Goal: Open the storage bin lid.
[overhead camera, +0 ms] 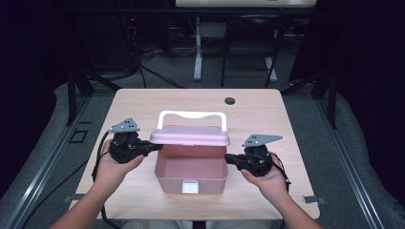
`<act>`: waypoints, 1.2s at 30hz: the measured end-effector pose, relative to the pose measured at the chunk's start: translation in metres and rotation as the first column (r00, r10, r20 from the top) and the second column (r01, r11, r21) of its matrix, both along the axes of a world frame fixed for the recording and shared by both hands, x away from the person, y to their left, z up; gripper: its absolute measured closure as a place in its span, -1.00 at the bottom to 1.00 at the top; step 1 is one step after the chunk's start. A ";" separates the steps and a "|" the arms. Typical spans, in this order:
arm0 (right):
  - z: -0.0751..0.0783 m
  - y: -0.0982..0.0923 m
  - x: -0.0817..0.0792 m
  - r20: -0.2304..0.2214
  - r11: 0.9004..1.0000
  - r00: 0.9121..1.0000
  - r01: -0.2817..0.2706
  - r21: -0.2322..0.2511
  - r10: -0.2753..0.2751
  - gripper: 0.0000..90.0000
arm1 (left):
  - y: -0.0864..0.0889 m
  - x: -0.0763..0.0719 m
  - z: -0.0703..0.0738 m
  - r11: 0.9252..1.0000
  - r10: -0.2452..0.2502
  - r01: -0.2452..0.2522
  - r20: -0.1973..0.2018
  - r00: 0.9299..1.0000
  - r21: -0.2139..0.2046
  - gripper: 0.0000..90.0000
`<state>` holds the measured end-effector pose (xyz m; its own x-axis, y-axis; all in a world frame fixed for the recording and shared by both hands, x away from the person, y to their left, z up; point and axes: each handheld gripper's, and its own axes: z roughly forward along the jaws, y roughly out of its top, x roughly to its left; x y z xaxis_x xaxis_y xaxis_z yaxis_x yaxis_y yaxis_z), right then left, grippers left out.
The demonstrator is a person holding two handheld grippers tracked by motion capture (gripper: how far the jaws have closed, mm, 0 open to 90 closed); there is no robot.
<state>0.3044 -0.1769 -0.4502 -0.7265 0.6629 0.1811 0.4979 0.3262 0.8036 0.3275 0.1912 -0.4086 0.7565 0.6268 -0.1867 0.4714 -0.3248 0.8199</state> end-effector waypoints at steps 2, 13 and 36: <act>-0.002 0.003 -0.001 0.002 1.000 1.000 -0.006 -0.005 0.006 1.00 | 0.000 0.001 0.001 1.000 0.000 0.000 -0.001 1.000 0.000 1.00; -0.015 0.018 -0.002 -0.021 0.998 0.999 -0.038 -0.043 0.037 1.00 | -0.001 0.008 0.008 1.000 0.004 -0.004 -0.001 1.000 0.010 1.00; -0.033 0.032 -0.008 -0.041 0.996 0.996 -0.076 -0.056 0.074 1.00 | -0.003 0.018 0.016 1.000 0.021 -0.021 -0.003 1.000 -0.005 1.00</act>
